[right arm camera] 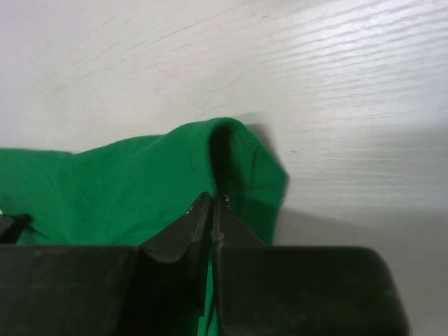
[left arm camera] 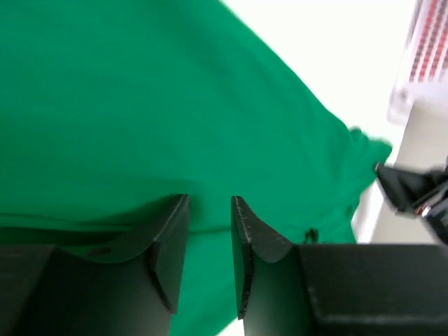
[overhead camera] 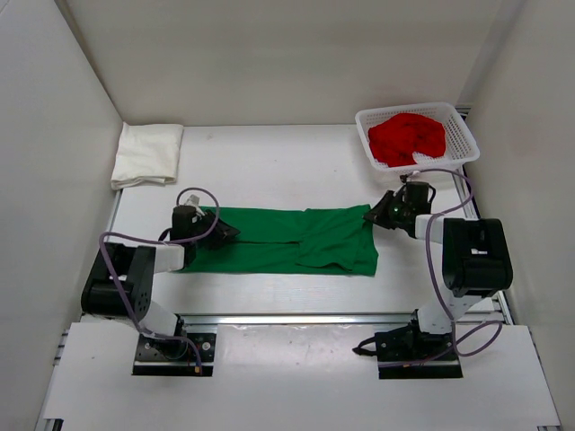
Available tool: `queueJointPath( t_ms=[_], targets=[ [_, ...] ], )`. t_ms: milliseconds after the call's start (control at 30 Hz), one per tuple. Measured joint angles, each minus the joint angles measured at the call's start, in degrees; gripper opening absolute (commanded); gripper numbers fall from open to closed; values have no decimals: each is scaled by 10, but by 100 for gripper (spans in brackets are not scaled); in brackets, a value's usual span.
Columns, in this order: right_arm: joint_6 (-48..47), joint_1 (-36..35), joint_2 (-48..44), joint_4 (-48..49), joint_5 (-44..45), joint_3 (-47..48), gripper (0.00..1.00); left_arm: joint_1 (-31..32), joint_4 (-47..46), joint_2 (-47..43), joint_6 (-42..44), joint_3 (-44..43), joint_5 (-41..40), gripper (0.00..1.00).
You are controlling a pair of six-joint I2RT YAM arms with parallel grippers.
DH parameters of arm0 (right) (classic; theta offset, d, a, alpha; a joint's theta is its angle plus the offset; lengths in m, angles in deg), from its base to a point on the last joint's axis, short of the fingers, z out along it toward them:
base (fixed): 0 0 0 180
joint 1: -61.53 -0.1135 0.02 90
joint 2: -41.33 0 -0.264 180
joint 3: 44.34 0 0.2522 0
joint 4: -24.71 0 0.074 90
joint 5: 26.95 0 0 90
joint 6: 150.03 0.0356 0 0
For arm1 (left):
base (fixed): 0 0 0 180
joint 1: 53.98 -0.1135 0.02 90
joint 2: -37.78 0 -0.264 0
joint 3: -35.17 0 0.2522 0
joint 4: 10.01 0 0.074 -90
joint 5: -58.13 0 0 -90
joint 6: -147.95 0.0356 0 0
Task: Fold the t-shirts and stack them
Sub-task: Fold the other side of the tshirt into a rectangle
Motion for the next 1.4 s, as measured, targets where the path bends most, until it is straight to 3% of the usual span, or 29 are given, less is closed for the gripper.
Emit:
queueJointPath(
  t_ms=[200,333,500,567,667,767,933,1100,1400],
  targets=[
    [4,28,14,-2,0,21,0,-84,-56,28,-49,30,30,42],
    [1,32,39,-4,-3,72,25,-138,-87,27,-80,52,38,42],
    [3,23,24,-5,7,70,34,-115,-58,-12,-76,48,20,43],
    [5,15,-19,-17,24,39,27,-67,-29,-45,-59,33,-1,45],
    [10,-5,-116,-26,51,-19,0,19,-3,-95,-32,3,-35,45],
    [9,-49,-191,-31,63,-58,0,82,-2,-121,-16,-9,-49,45],
    [-3,-148,-215,-42,44,-91,0,119,9,-117,-5,1,-50,45],
    [-14,-216,-214,-65,38,-123,0,103,17,-116,0,30,-47,45],
    [-14,-235,-205,-72,37,-179,0,59,19,-116,2,50,-36,44]
  ],
)
